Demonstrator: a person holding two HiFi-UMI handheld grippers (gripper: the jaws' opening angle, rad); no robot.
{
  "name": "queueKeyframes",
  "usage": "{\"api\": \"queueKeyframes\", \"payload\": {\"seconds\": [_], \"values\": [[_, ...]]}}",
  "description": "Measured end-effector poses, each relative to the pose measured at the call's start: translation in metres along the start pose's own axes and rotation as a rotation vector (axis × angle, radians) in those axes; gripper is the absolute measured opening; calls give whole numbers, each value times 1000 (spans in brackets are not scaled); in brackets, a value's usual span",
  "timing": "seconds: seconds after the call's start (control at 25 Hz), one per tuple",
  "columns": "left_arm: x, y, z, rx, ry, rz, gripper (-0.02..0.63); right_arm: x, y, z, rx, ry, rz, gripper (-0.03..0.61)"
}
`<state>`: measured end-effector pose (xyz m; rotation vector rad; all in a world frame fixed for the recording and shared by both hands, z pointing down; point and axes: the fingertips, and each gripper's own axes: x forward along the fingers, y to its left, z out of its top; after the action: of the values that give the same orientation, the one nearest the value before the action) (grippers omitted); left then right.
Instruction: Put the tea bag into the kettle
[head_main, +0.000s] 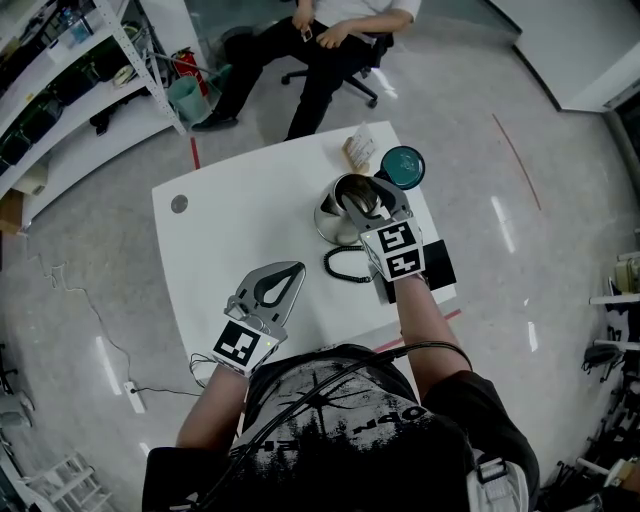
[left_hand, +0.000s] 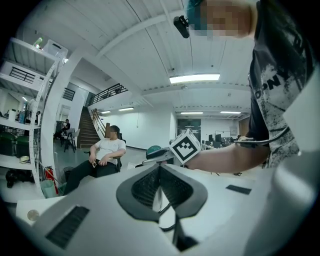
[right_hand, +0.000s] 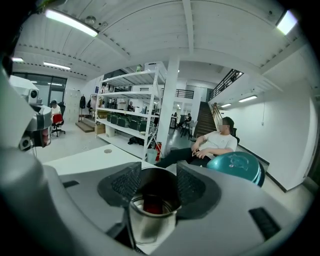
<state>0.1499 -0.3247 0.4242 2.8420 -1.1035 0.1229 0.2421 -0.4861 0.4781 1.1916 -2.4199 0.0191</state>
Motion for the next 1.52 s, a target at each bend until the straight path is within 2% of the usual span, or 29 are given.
{"api": "queueKeyframes", "payload": {"seconds": [0.36, 0.56, 0.72, 0.92, 1.24, 1.52], "values": [[-13, 2, 10, 13, -9, 29, 11, -22, 14, 18, -37, -67, 28, 204], [-21, 0, 17, 23, -39, 37, 11, -47, 26, 31, -43, -121, 47, 76], [-29, 1, 21, 27, -50, 51, 11, -72, 35, 42, -29, -195, 51, 12], [-35, -1, 29, 41, -63, 52, 11, -103, 44, 52, -8, -272, 76, 11], [-42, -5, 33, 57, -65, 50, 11, -140, 73, 56, -38, -369, 152, 11], [-45, -4, 25, 49, -52, 48, 11, -142, 78, 23, -29, -319, 142, 11]]}}
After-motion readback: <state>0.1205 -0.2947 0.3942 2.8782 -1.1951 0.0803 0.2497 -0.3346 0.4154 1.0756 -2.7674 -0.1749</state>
